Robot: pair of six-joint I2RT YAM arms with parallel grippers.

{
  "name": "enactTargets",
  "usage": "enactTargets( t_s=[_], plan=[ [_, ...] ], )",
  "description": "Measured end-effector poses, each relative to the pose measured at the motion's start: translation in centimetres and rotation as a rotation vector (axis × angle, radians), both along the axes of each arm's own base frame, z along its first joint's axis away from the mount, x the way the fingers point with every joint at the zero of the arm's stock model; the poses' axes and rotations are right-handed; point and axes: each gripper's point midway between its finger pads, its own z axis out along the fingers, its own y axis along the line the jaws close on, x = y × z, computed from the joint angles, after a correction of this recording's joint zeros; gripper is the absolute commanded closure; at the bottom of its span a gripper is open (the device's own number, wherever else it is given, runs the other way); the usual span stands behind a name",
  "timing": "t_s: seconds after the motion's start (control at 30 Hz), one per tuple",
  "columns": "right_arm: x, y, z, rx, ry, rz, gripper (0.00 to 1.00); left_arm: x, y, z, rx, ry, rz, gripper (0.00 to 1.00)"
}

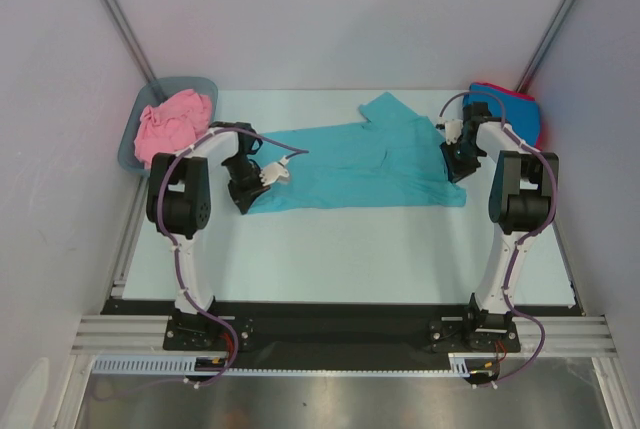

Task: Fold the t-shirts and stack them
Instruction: Fold the tshirt

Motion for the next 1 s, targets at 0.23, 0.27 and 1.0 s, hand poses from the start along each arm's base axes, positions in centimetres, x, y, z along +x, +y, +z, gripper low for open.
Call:
enactTargets(
  t_s=[0.23,0.27,1.0],
  plan=[
    [0.0,-0.6,0.0,-0.008,0.0,-0.014,0.78,-0.5,0.5,-0.1,0.036,-0.008,-0.064,1.0],
    [0.0,-0.7,0.0,-0.011,0.001,-0.016,0.78,-0.7,0.6,-0.1,0.045,-0.007,-0.075,1.0],
    [0.0,-1.6,0.0,-0.034,0.0,-0.033,0.78,-2.4,2.5,-0.2,0.158,0.021,-0.142,1.0]
  ],
)
